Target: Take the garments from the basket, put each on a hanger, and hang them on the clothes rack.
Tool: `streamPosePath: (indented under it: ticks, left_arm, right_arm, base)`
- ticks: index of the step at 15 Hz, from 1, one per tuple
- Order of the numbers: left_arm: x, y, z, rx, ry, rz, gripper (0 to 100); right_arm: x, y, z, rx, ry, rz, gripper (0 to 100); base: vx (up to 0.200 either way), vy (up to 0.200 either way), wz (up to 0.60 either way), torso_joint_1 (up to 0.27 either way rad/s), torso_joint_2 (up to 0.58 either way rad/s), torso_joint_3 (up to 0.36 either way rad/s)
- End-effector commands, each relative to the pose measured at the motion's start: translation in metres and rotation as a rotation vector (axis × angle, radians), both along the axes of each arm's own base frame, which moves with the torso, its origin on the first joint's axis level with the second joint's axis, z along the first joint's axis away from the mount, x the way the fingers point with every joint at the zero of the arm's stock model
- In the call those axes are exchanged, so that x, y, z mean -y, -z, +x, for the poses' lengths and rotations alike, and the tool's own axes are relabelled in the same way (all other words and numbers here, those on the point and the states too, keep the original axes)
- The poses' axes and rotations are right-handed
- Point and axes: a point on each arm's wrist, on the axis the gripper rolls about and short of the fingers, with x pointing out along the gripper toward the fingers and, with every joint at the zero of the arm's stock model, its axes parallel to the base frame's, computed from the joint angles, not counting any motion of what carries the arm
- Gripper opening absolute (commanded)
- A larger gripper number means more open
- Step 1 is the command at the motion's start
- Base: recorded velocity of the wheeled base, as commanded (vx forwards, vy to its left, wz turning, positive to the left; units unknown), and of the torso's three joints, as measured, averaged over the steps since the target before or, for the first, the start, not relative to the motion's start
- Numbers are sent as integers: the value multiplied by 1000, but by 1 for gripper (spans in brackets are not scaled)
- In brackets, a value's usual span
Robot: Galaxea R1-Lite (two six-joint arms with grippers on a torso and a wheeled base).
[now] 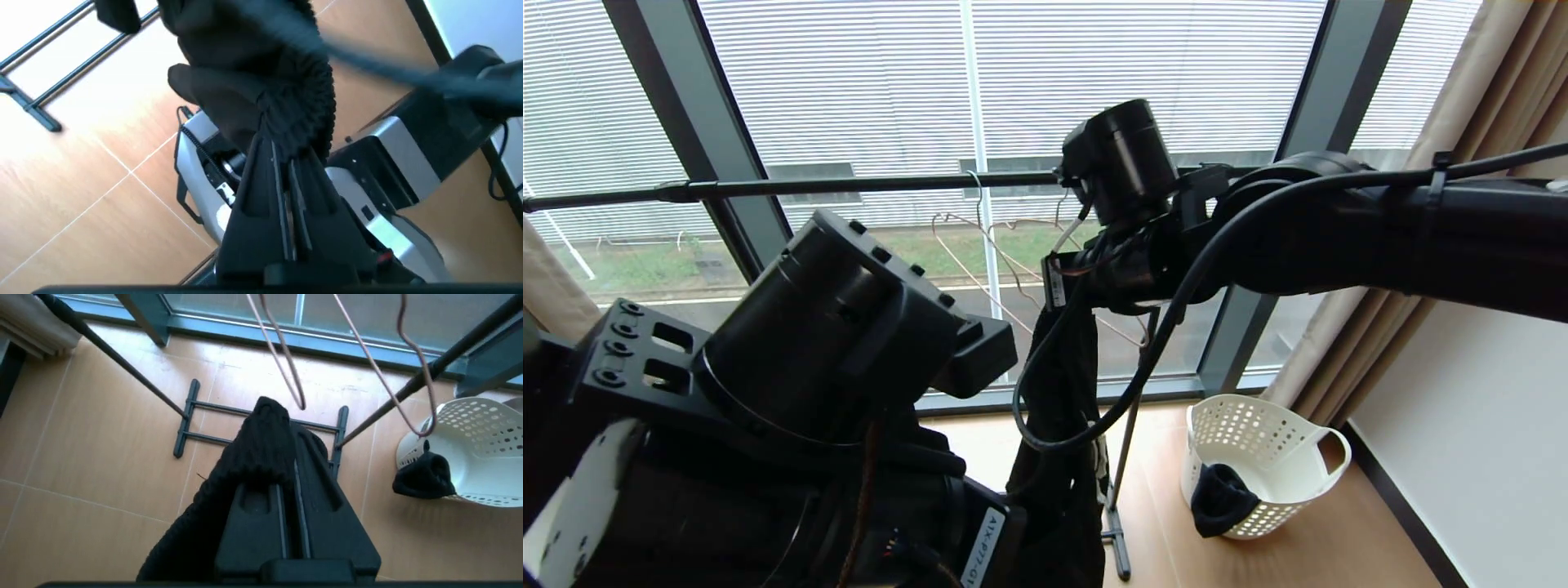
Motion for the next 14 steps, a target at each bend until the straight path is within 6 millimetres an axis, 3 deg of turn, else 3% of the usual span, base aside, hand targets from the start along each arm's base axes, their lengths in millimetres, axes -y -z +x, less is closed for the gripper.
streamPosePath:
  ticks: [1,2,3,4,6,10,14]
  left_arm:
    - [-18,-1,3,14,-58,1,0]
    - [-27,0,8,16,-100,6,0]
    - [-28,0,9,16,-108,6,0]
    - [-41,-1,24,25,-176,11,0]
    - [-47,1,43,61,-223,4,0]
    - [-40,-13,68,151,-224,-29,0]
    - [-36,-16,75,165,-228,-39,0]
  right_arm:
    - [30,-31,-3,39,37,51,0]
    - [47,-42,-6,48,53,65,0]
    - [49,-43,-6,48,56,65,0]
    - [71,-48,-13,41,92,61,0]
    - [87,-45,-29,13,102,37,0]
    - [116,-24,-70,-66,108,-50,0]
    - [126,-17,-103,-88,61,-72,0]
  base:
    - [0,0,0,0,0,0]
    - [0,0,0,0,0,0]
    - [0,0,0,0,0,0]
    - [0,0,0,0,0,0]
    - [0,0,0,0,0,0]
    - [0,0,0,0,0,0]
    - [0,0,0,0,0,0]
